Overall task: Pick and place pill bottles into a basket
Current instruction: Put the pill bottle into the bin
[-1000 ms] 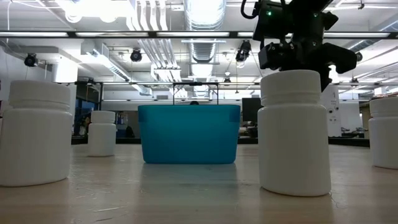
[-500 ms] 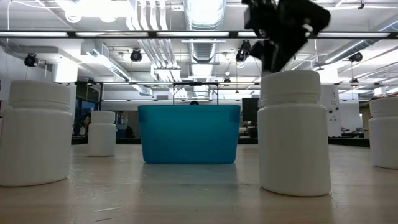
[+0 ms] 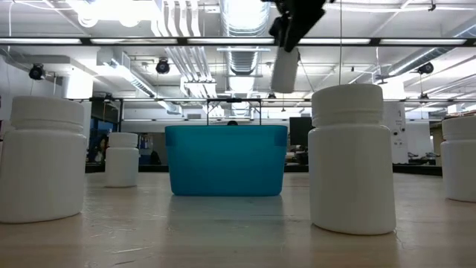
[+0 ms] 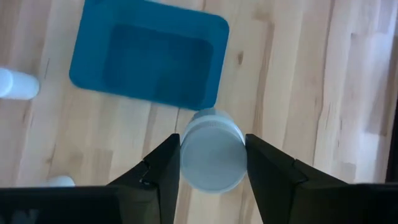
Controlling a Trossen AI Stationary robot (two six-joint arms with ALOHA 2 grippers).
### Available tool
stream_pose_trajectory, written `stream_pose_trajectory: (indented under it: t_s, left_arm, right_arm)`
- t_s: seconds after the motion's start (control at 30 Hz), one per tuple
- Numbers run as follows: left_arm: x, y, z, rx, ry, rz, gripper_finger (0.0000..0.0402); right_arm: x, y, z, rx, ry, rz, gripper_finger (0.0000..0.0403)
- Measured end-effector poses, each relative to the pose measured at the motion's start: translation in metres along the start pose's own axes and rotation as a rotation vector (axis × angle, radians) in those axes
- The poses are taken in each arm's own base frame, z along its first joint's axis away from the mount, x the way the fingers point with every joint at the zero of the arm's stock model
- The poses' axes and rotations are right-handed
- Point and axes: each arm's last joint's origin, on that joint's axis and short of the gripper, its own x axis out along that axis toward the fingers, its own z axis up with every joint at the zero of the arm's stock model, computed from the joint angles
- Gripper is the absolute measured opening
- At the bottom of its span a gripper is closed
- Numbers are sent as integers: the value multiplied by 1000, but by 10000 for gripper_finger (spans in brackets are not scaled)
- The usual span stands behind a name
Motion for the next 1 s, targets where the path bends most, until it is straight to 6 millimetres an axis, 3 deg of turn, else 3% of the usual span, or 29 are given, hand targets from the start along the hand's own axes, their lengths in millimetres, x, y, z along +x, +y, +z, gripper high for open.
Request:
stream_pose_trajectory:
  t_s: [0.27,0.5,0.63,1.0]
  left_arm:
    - [-24,-5,12,10,-151,-39,0]
    - [-35,-6,14,14,-189,-50,0]
    - [-38,-6,12,14,-179,-56,0]
    - [-43,-6,11,65,-175,-51,0]
  right_arm:
    - [16,-4,49,-12,-26,13,146]
    - [56,7,72,-37,25,43,146]
    - [78,12,76,-13,63,54,146]
    - [105,13,63,16,116,64,146]
